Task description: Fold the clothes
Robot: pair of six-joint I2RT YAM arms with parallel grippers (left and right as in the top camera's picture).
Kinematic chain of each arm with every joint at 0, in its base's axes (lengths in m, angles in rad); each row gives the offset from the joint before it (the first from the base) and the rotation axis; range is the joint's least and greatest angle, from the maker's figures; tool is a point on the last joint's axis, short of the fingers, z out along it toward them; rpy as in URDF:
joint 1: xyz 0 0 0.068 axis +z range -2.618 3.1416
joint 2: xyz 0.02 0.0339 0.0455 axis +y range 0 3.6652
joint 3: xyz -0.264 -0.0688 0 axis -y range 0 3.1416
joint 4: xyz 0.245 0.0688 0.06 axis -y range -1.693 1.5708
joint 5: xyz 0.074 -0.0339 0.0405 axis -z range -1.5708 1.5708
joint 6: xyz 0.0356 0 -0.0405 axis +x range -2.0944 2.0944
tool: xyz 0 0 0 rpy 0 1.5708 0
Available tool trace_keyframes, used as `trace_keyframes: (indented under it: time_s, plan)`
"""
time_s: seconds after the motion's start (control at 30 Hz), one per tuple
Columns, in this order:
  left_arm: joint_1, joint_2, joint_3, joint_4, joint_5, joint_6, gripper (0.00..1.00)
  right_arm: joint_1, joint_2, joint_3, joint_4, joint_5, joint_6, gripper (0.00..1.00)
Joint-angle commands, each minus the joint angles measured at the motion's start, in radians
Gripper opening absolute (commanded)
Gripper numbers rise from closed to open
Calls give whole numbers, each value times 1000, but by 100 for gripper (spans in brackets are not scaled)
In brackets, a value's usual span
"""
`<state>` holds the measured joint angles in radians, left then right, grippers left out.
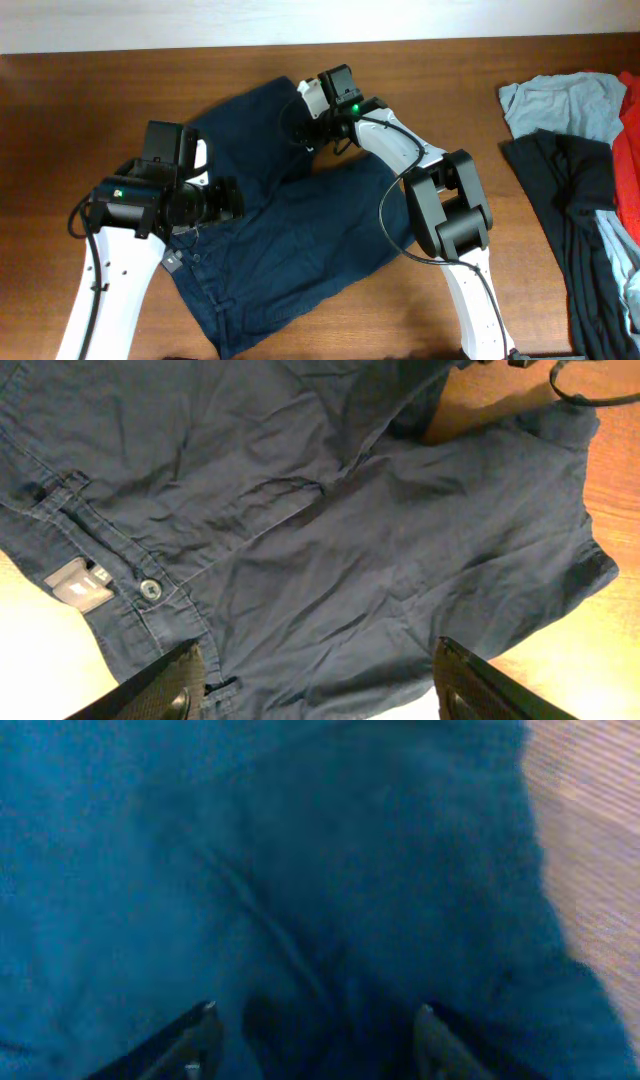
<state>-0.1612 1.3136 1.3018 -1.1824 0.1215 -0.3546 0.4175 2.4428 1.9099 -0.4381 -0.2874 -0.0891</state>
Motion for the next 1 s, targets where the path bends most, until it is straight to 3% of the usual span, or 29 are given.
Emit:
trace_keyframes:
  time_s: [0.0, 0.1, 0.23, 0.37, 0.5, 0.67, 0.83, 0.97]
  plan:
    - [5, -10, 13, -1, 17, 16, 73, -11, 25, 13, 1, 150, -11, 50]
    - [5, -10, 13, -1, 17, 16, 73, -39, 25, 13, -41, 277, -11, 31]
    - [5, -10, 13, 0, 16, 16, 73, -101, 42, 13, -109, 341, -7, 16]
    - [5, -10, 13, -1, 16, 16, 73, -185, 54, 13, -162, 341, 24, 11]
    - [5, -10, 13, 0, 16, 16, 73, -243, 49, 13, -195, 345, 27, 11]
    - [5, -10, 13, 0, 16, 16, 73, -316, 49, 13, -286, 347, 230, 13]
    - [5, -7, 13, 18, 12, 16, 79, -364, 34, 19, -387, 282, 352, 36]
    - [4, 15, 11, 23, 13, 55, 81, -408, -20, 56, -438, 33, 289, 45]
